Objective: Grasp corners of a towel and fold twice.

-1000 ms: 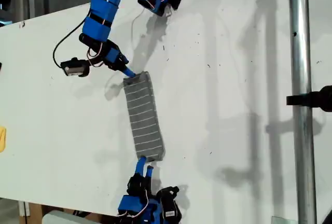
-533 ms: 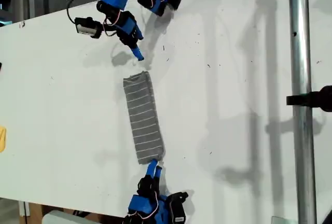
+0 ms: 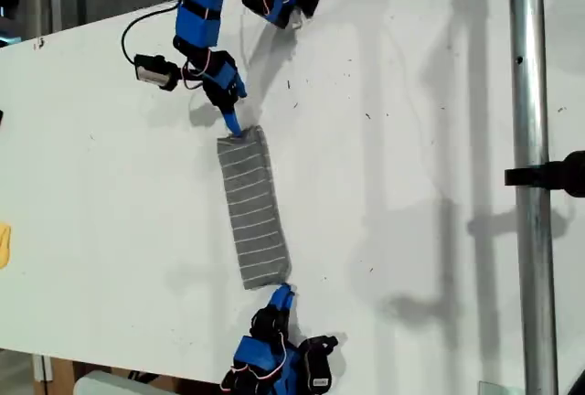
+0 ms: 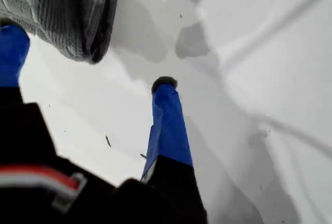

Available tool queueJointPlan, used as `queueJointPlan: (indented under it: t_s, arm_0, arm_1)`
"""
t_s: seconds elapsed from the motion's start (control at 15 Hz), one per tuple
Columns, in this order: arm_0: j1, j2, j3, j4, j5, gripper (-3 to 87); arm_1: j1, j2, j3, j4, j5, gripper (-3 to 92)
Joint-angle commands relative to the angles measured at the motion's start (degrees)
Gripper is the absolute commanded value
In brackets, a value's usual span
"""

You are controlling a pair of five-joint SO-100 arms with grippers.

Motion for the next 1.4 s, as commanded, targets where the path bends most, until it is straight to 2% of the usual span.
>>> queueJointPlan:
  t_s: [0.0, 0.13, 0.2, 0.33, 0.4, 0.47, 0.6, 0.8, 0.87, 0.93, 1.0, 1.13, 1.2, 1.27, 1.33]
  arm_0:
    - [2.4, 0.4, -0.4, -2.3, 0.5, -0.4]
    - [3.3, 0.4, -0.1, -2.2, -0.6, -2.6]
    - [3.4, 0.4, 0.0, -2.1, -1.1, -2.6]
    - [3.3, 0.4, 0.0, -2.0, -0.9, -2.6]
    - [3.3, 0.4, 0.0, -1.9, -0.8, -2.6]
    - [3.3, 0.4, -0.1, -1.8, -0.8, -2.6]
    - [3.1, 0.4, 0.3, -1.7, -0.8, -2.6]
    - [1.1, 0.4, 0.2, -2.6, 2.5, -2.6]
    - [0.1, 0.4, 0.2, -3.4, 4.0, -2.6]
    - [-0.5, 0.4, 0.2, -4.2, 5.4, -2.6]
    - [-0.6, 0.4, 0.3, -4.7, 6.1, -2.6]
    - [-0.7, 0.4, 0.5, -4.7, 6.2, -2.6]
    - [-0.7, 0.4, 0.5, -4.7, 6.2, -2.6]
    - [-0.7, 0.4, 0.6, -4.7, 6.6, -2.6]
    - [-0.6, 0.4, 0.8, -4.3, 6.2, -2.4]
  arm_1:
    - [-1.3, -13.7, -12.0, -8.7, -0.3, 46.0]
    - [-3.3, -25.2, -23.6, -10.3, 1.0, 45.5]
    - [-5.0, -30.0, -28.7, -10.9, 2.7, 41.6]
    - [-9.4, -37.4, -37.7, -11.1, 5.5, 9.2]
    - [-10.4, -38.1, -38.8, -9.8, 5.4, 1.8]
    - [-9.8, -34.3, -34.9, -8.3, 5.2, -0.2]
    - [-6.5, -14.2, -17.5, -2.4, 4.7, -0.2]
    - [-2.0, 24.7, -5.8, 29.9, 3.6, -0.2]
    - [-2.2, 32.2, -6.4, 37.4, 4.0, -0.2]
    - [-6.5, 35.9, -6.7, 37.0, 7.1, -0.2]
    - [-9.3, 31.0, -7.6, 31.7, 7.8, -0.2]
    - [-14.1, 13.1, -11.3, 10.8, 9.6, -0.3]
    - [-15.7, 0.5, -20.3, 6.0, 9.7, 0.2]
    - [-16.7, -10.0, -31.2, 6.9, 10.6, 9.6]
    - [-17.7, -14.9, -40.3, 7.7, 8.3, 38.4]
